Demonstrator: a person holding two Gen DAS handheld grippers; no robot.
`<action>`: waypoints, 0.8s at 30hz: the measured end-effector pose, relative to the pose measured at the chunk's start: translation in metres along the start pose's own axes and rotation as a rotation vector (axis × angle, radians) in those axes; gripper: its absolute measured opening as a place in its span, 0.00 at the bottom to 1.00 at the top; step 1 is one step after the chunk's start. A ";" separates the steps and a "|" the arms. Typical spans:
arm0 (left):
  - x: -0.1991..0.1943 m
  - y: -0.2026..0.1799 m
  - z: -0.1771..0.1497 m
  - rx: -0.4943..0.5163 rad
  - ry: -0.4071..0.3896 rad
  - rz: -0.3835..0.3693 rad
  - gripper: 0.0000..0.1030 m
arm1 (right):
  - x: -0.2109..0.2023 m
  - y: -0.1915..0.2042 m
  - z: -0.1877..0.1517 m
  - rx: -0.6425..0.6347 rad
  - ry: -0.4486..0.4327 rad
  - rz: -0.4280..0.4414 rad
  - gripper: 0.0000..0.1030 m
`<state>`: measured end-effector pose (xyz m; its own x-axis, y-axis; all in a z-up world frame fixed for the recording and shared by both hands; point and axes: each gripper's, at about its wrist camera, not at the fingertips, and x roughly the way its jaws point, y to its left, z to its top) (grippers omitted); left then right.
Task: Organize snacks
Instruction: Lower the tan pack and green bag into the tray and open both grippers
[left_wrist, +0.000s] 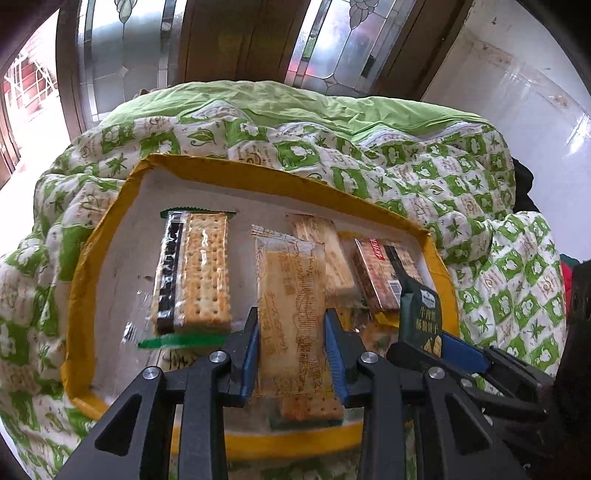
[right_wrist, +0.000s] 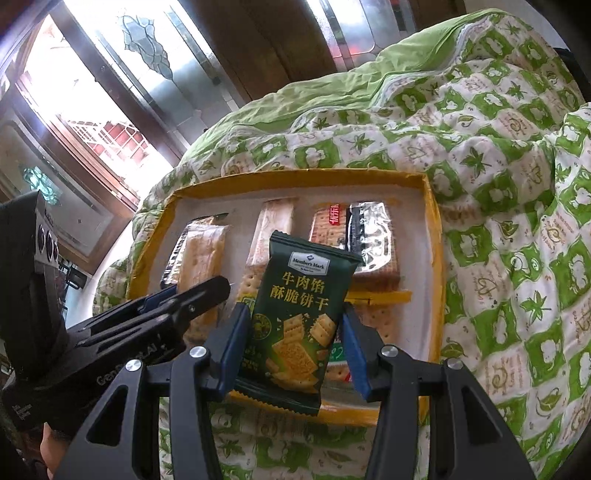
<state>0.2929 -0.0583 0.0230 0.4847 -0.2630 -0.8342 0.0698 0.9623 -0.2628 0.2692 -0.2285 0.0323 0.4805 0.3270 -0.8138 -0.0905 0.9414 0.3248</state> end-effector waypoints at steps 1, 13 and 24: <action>0.003 0.000 0.001 0.002 0.001 0.002 0.33 | 0.003 -0.001 0.001 0.003 0.005 0.001 0.47; 0.025 0.013 0.013 0.010 0.014 0.054 0.33 | 0.024 -0.001 0.006 -0.001 0.035 -0.024 0.47; 0.028 0.018 0.012 0.011 0.007 0.057 0.33 | 0.037 0.003 0.010 -0.015 0.029 -0.046 0.47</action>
<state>0.3184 -0.0473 0.0012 0.4824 -0.2084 -0.8508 0.0523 0.9764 -0.2095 0.2950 -0.2143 0.0081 0.4586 0.2850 -0.8417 -0.0820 0.9567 0.2792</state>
